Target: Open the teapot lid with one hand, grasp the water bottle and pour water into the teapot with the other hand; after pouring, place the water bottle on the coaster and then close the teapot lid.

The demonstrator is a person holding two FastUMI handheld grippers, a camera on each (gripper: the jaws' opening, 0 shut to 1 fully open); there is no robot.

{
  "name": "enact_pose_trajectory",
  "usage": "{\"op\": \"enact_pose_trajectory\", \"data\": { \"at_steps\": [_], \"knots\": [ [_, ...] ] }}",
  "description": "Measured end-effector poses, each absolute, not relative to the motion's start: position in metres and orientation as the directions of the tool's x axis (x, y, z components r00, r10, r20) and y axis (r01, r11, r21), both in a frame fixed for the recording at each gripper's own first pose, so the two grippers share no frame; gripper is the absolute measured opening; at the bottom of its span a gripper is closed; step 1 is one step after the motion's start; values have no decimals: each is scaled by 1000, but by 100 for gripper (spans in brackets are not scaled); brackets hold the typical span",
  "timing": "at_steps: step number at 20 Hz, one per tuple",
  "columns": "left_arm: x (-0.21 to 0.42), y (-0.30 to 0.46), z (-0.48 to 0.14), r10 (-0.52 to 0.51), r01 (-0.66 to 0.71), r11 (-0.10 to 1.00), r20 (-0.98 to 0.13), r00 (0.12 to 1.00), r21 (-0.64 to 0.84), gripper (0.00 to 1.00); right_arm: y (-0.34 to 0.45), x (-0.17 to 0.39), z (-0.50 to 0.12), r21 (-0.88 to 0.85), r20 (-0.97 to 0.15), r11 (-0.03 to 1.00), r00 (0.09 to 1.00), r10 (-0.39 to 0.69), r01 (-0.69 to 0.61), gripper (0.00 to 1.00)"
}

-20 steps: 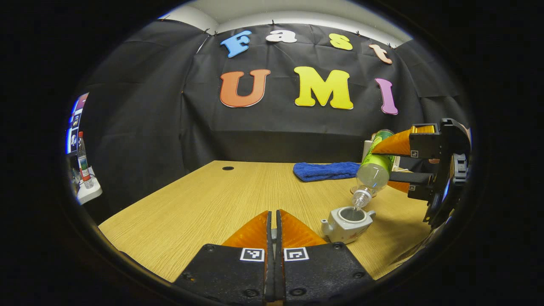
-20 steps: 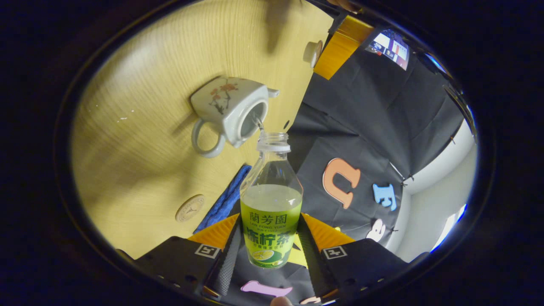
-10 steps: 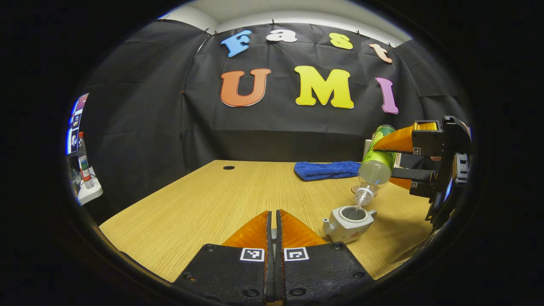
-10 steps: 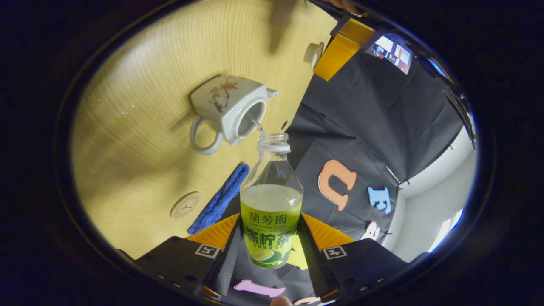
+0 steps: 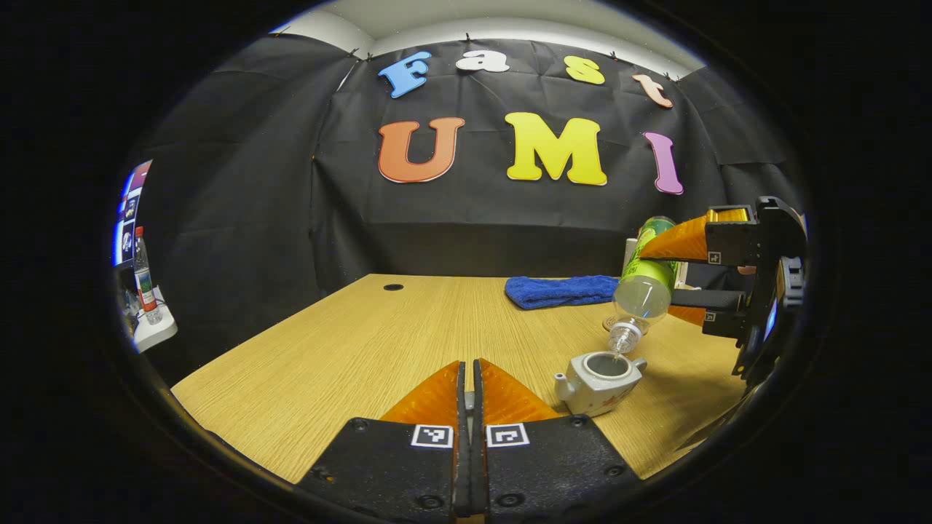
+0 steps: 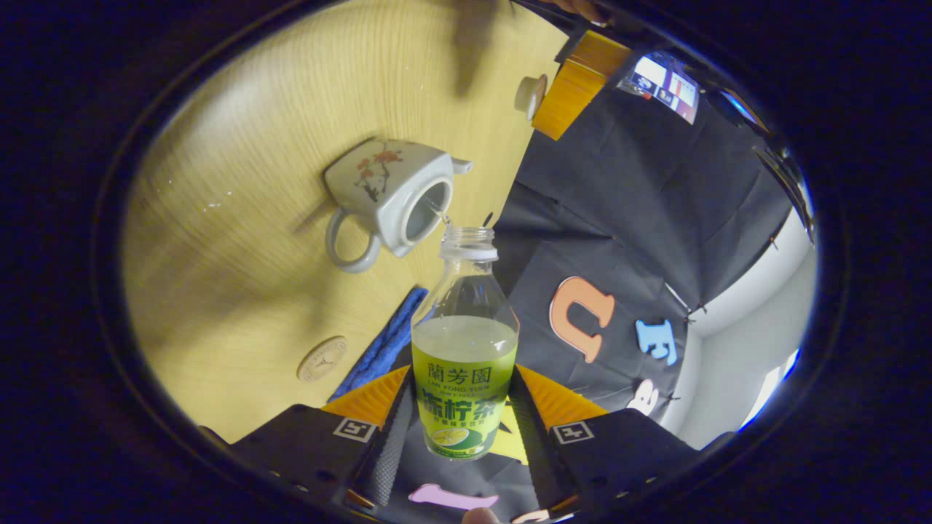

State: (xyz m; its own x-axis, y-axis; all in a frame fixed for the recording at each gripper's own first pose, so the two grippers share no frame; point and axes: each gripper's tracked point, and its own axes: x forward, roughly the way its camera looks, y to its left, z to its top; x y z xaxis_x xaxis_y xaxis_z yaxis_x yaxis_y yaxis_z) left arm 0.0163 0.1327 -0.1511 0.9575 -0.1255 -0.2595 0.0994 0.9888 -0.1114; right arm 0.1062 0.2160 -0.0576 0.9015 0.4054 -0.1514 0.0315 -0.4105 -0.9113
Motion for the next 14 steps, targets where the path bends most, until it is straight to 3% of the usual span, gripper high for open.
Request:
{"op": "enact_pose_trajectory", "data": {
  "at_steps": [5, 9, 14],
  "knots": [
    [17, 129, -150, -131, 103, 987, -258, 957, -120, 3, 208, 106, -68, -966, -238, -195, 882, 406, -171, 73],
    [16, 124, -148, -132, 99, 986, -270, 954, -133, 3, 214, 105, -67, -929, -279, 98, 849, 448, -357, 72],
    [13, 100, -117, -171, 143, 981, -227, 959, -131, 3, 208, 117, -37, -708, -244, 494, 831, 500, -505, 74]
  ]
}}
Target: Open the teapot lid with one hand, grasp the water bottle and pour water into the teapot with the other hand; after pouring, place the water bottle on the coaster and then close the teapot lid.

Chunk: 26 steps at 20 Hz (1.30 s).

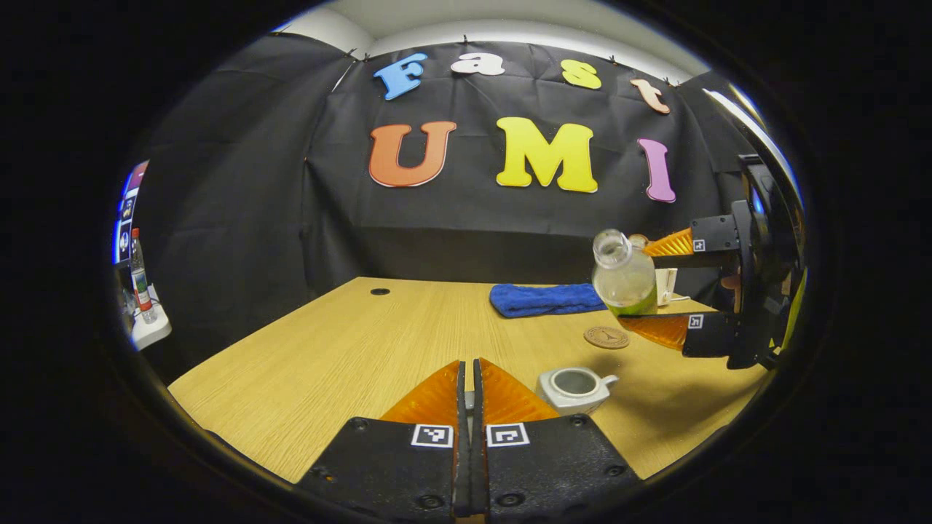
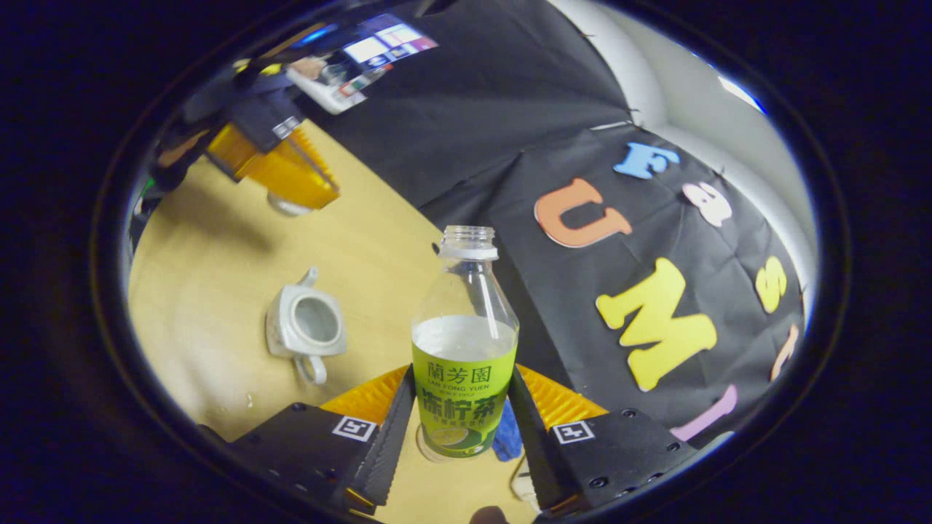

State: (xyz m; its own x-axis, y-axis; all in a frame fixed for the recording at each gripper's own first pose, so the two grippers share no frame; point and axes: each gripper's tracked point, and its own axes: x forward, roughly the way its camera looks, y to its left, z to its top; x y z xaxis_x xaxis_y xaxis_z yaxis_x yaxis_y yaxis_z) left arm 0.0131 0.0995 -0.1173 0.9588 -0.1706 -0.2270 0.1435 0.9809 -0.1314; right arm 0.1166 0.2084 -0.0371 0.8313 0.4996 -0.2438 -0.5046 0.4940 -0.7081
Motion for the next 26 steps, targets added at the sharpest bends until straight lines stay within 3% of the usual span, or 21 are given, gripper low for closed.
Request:
{"op": "enact_pose_trajectory", "data": {
  "at_steps": [4, 7, 14, 20, 26],
  "knots": [
    [8, 84, -98, -193, 172, 978, -192, 962, -121, 2, 172, 147, 0, -432, -129, 761, 869, 478, -483, 75],
    [6, 80, -90, -200, 179, 976, -178, 963, -126, 3, 131, 179, 4, -177, -96, 890, 907, 410, -421, 72],
    [5, 87, -86, -181, 163, 980, -176, 968, -114, 3, 118, 239, -70, 100, -251, 935, 900, 356, -341, 75],
    [6, 87, -87, -180, 162, 981, -181, 967, -110, 3, 128, 246, -110, 100, -312, 946, 894, 323, -308, 74],
    [5, 87, -89, -179, 161, 981, -186, 966, -106, 3, 127, 245, -111, 46, -307, 952, 902, 302, -303, 75]
  ]
}}
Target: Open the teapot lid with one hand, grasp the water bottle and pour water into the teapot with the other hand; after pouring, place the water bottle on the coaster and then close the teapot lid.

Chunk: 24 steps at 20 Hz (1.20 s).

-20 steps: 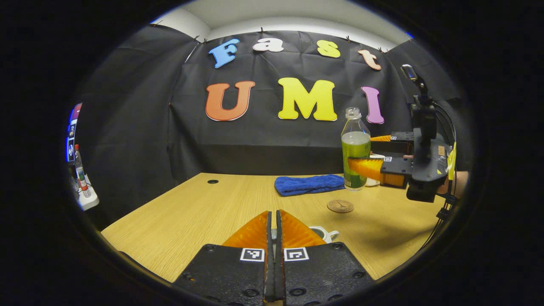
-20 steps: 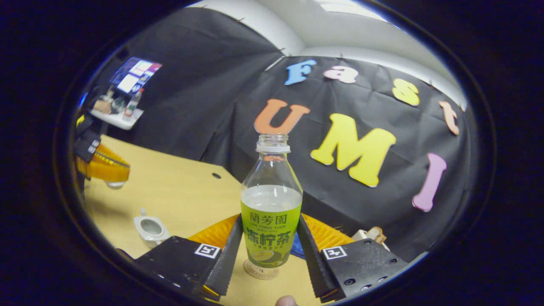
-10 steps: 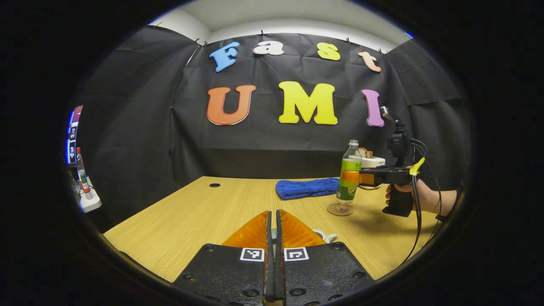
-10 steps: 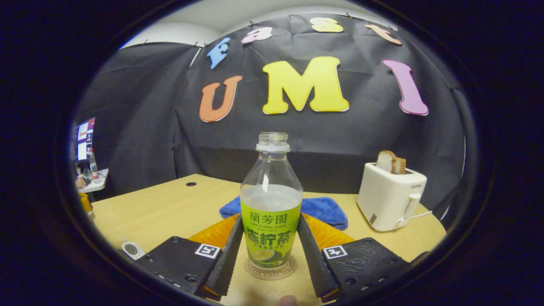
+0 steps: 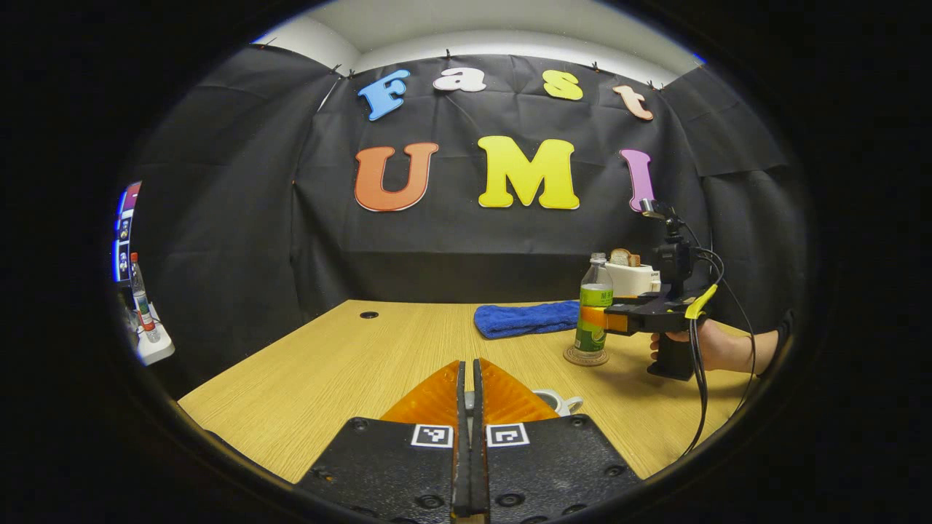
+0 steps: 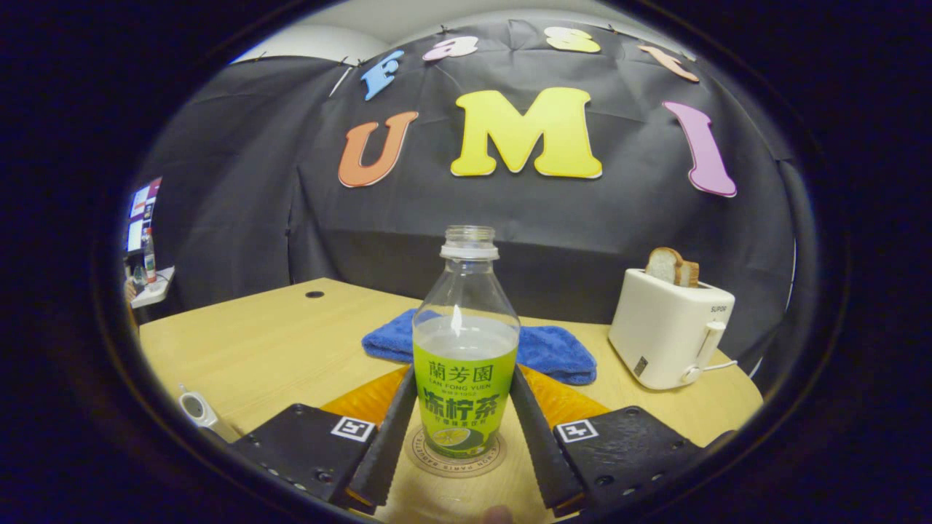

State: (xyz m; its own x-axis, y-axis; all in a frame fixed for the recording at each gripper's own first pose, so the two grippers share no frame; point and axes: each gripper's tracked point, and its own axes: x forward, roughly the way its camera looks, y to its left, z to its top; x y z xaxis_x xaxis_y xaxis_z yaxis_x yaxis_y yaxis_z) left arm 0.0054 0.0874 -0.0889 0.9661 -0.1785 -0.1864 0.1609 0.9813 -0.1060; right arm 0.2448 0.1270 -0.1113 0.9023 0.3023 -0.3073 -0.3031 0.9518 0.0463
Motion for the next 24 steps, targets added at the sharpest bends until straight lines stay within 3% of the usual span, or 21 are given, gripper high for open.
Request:
{"op": "enact_pose_trajectory", "data": {
  "at_steps": [2, 3, 9, 15, 24],
  "knots": [
    [6, 84, -88, -178, 161, 981, -184, 967, -107, 3, 127, 242, -111, 62, -308, 951, 900, 308, -303, 86],
    [6, 83, -88, -179, 161, 981, -182, 967, -108, 3, 126, 239, -109, 69, -308, 951, 900, 308, -302, 99],
    [12, 59, -83, -173, 158, 982, -160, 972, -101, 3, 71, 184, -62, 50, -231, 959, 931, 282, -278, 99],
    [33, 33, -75, -160, 147, 981, -102, 982, -124, 3, -17, 118, -30, -64, -116, 988, 984, 135, -143, 96],
    [56, 15, -106, -175, 152, 976, -154, 972, -154, 3, -71, 70, -61, -21, -152, 999, 988, 20, -24, 95]
  ]
}}
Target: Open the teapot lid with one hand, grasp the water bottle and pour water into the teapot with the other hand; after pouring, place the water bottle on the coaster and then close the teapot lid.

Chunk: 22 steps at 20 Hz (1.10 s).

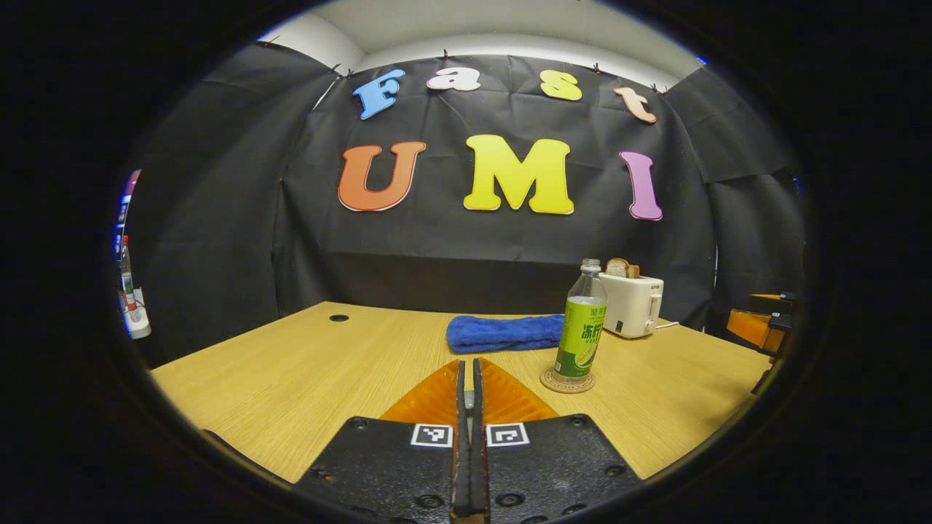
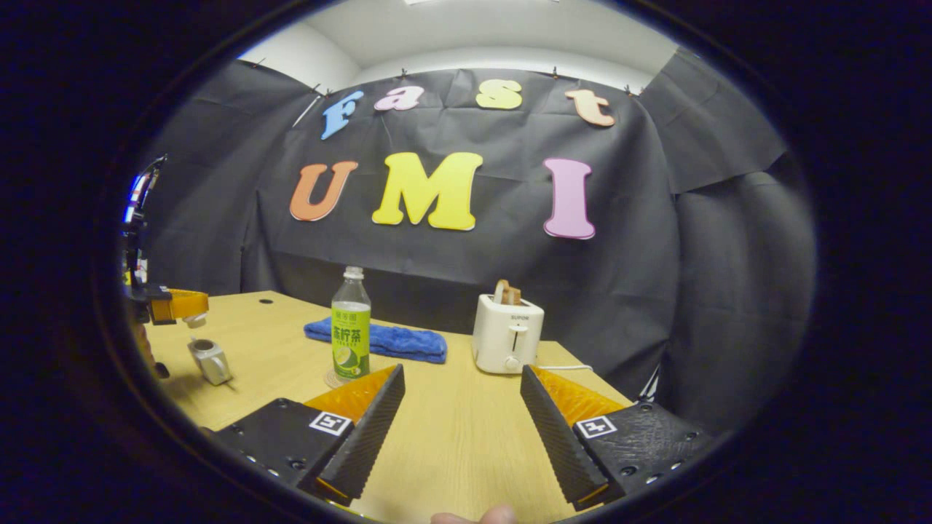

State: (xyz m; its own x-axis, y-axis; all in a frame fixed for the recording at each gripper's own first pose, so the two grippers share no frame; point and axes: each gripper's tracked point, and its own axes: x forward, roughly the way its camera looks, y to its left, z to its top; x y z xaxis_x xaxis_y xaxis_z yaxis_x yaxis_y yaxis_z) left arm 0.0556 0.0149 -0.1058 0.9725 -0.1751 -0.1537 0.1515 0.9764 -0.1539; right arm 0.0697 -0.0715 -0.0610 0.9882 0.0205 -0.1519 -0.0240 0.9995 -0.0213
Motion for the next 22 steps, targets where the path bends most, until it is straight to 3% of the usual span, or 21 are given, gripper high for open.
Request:
{"op": "enact_pose_trajectory", "data": {
  "at_steps": [1, 2, 7, 12, 22],
  "knots": [
    [56, 14, -108, -174, 150, 977, -155, 972, -154, 3, -74, 69, -64, -9, -160, 1000, 987, 17, -19, 92],
    [57, 13, -111, -173, 148, 977, -159, 972, -154, 3, -75, 69, -65, 0, -165, 1000, 986, 14, -15, 99],
    [58, 13, -129, -166, 135, 977, -192, 967, -163, 2, -77, 66, -69, -9, -165, 1000, 986, 12, -14, 93],
    [57, 8, -134, -165, 135, 978, -198, 966, -156, 3, -76, 64, -71, -31, -161, 999, 987, 13, -19, 96],
    [55, 20, -143, -73, 57, 996, -246, 966, -71, 6, -71, 59, -76, 11, -169, 999, 985, 40, -39, 99]
  ]
}}
